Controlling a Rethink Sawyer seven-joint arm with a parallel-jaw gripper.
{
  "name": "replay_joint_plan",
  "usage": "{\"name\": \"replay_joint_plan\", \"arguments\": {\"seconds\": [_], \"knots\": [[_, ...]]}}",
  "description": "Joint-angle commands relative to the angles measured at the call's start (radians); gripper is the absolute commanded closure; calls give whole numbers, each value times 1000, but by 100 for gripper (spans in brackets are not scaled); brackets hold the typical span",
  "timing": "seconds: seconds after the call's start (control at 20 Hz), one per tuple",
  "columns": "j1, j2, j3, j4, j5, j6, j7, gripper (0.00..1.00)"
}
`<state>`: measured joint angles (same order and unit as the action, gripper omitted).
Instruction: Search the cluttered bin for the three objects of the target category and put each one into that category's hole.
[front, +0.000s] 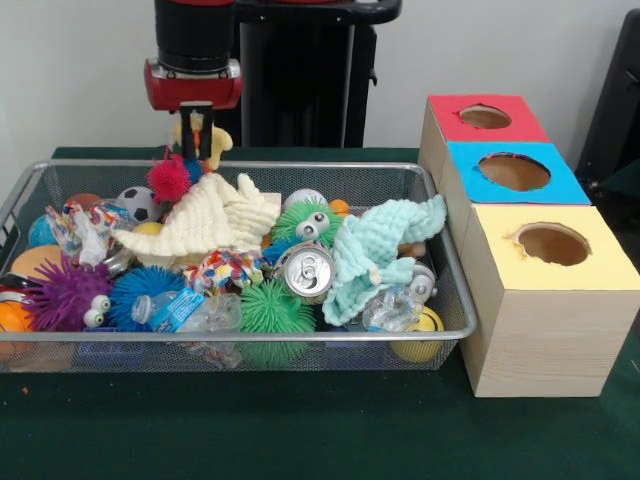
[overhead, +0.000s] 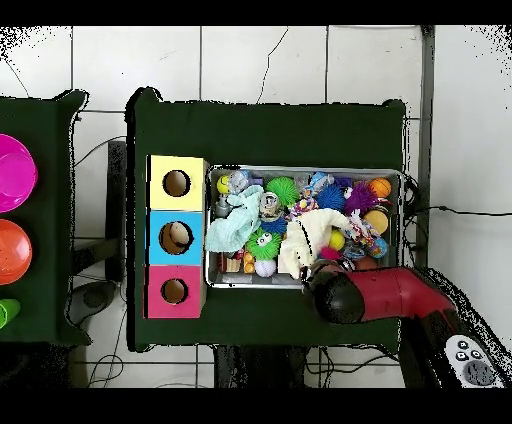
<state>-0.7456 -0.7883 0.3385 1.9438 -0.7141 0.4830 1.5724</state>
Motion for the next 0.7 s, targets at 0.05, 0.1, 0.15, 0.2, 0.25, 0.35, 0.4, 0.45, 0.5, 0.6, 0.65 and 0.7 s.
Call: {"name": "replay_joint_plan", "arguments": {"seconds": [0.05, 0.1, 0.15, 0.2, 0.25, 0.35, 0.4, 0.45, 0.5, 0.6, 0.65, 0.7], "knots": [[57, -76, 86, -83, 99, 158, -34, 100], [71, -87, 82, -82, 110, 167, -24, 100], [81, -98, 78, -84, 121, 178, -16, 100], [96, -110, 73, -82, 130, 187, -5, 100], [107, -122, 69, -82, 144, 201, 1, 100], [124, -141, 63, -86, 169, 227, 9, 100], [129, -147, 61, -90, 180, 237, 11, 100], [138, -153, 59, -91, 190, 242, 16, 100], [142, -167, 60, -89, 206, 253, 13, 100], [160, -188, 63, -89, 233, 276, 9, 100], [161, -195, 73, -88, 245, 275, -1, 100], [159, -204, 88, -84, 261, 268, -13, 100]]}}
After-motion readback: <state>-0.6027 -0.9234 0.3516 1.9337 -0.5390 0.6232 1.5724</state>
